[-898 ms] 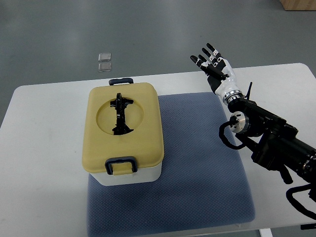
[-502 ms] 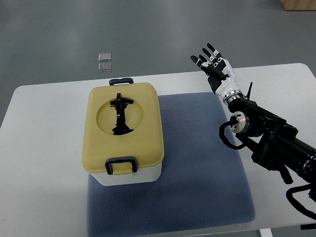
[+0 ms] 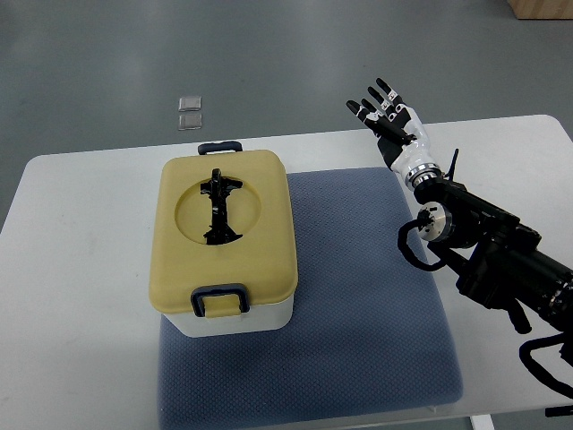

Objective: Open white storage box with right hand

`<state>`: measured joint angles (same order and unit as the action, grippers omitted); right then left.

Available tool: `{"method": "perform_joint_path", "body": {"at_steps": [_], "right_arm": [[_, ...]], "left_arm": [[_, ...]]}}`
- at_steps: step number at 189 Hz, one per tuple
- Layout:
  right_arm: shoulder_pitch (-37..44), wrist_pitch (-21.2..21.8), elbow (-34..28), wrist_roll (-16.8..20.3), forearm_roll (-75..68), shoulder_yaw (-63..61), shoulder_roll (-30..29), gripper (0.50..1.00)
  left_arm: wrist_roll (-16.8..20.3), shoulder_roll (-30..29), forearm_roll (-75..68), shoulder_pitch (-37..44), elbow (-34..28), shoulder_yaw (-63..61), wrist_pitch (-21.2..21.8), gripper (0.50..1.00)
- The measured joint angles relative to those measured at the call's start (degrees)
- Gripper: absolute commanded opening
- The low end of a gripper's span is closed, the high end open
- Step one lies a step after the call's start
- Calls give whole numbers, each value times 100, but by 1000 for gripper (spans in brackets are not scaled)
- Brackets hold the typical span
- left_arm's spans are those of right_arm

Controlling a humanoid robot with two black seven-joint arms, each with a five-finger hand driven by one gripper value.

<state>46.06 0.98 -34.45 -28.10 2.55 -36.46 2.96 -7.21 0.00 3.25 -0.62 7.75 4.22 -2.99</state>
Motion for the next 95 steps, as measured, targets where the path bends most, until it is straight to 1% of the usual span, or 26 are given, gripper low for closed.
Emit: {"method": "perform_joint_path", "body": {"at_steps": [70, 95], "right_arm": [[23, 5, 23, -1, 80, 32, 35, 930], [9, 51, -34, -4, 96, 86, 340, 930]], "left_arm": [[0, 0, 0, 0, 12, 0, 0, 1000], [0, 0, 0, 1, 5, 0, 0, 1000]]}}
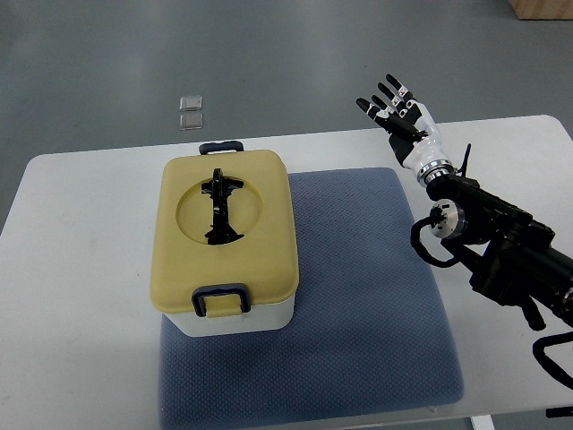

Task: Open white storage box with right hand
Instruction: 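Swing the right hand over the box and reach into the lid recess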

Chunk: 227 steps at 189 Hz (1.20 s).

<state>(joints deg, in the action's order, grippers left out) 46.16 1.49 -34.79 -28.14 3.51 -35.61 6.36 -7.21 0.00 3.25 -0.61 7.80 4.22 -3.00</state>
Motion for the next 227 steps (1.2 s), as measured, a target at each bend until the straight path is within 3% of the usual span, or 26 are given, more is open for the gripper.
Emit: {"method": "perform_joint_path", "body": {"at_steps": [51, 93, 148, 185, 227], "right_arm": [[437, 192, -26, -13, 1406, 54, 238, 930], [1008, 792, -112, -14, 3665, 46, 546, 930], [2236, 1322, -1192, -305, 6856, 1039, 871, 928], [3384, 1532, -1610, -649, 7461, 2360, 869, 926], [4201, 1686, -2090, -687, 7735, 3286, 768, 915]], "left_arm": [[0, 0, 0, 0, 5, 0, 0, 1000], [0, 0, 0, -2, 2, 0, 0, 1000], [0, 0, 0, -2, 2, 0, 0, 1000], [0, 0, 0, 0, 2, 0, 1, 1000], [0, 0, 0, -1, 2, 1, 1, 1000]]}}
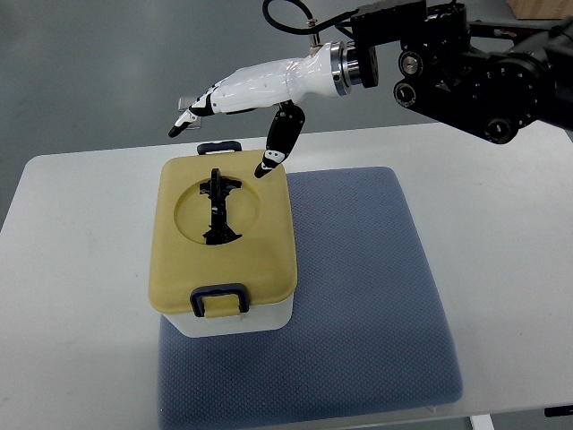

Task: Open white storage box with right hand
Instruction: 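Swing the right hand over the box and reach into the lid recess, then close the right hand fingers around the black lid handle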

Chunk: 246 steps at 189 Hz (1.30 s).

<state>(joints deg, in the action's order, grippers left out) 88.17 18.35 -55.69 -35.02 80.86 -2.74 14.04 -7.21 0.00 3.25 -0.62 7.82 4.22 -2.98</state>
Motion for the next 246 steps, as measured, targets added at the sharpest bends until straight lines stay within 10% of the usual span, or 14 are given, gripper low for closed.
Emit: {"method": "perform_joint_path", "body": {"at_steps": [52, 176, 246], "right_arm": [[7, -1, -57, 0, 734, 106, -367, 858], [-23, -66, -295, 2, 835, 94, -430, 545], [-159, -71, -293, 1, 842, 96, -436, 500]], "left_arm": [[0, 0, 0, 1, 0, 0, 0, 1000], [0, 0, 0, 1, 0, 0, 0, 1000], [0, 0, 0, 1, 0, 0, 0, 1000]]}}
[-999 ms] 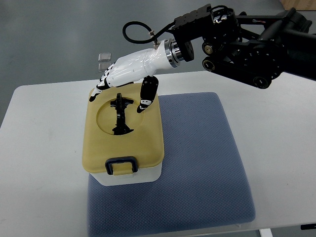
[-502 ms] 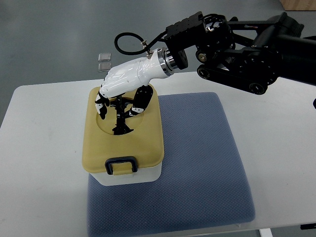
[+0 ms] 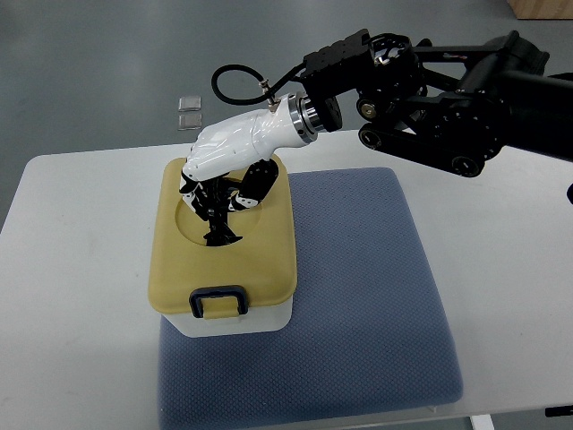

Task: Open white storage box with right hand
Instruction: 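Close the right hand fingers around the black lid handle, then lift the yellow lid off the white box with the right hand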

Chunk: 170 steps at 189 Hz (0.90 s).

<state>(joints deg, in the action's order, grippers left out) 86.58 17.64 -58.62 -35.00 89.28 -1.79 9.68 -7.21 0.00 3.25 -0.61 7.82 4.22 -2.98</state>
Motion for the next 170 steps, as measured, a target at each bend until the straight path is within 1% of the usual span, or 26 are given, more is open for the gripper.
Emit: {"method": "perform_joint_path", "body": {"at_steps": [73, 128, 170], "right_arm": [[26, 2, 0, 3, -50, -104, 128, 500], [43, 66, 0, 1, -95, -495, 227, 500], [48, 67, 29, 0, -109, -774, 510, 500]], "left_arm": [[0, 0, 0, 0, 0, 0, 0, 1000], [0, 0, 0, 0, 0, 0, 0, 1000], [0, 0, 0, 0, 0, 0, -1, 1000]]}}
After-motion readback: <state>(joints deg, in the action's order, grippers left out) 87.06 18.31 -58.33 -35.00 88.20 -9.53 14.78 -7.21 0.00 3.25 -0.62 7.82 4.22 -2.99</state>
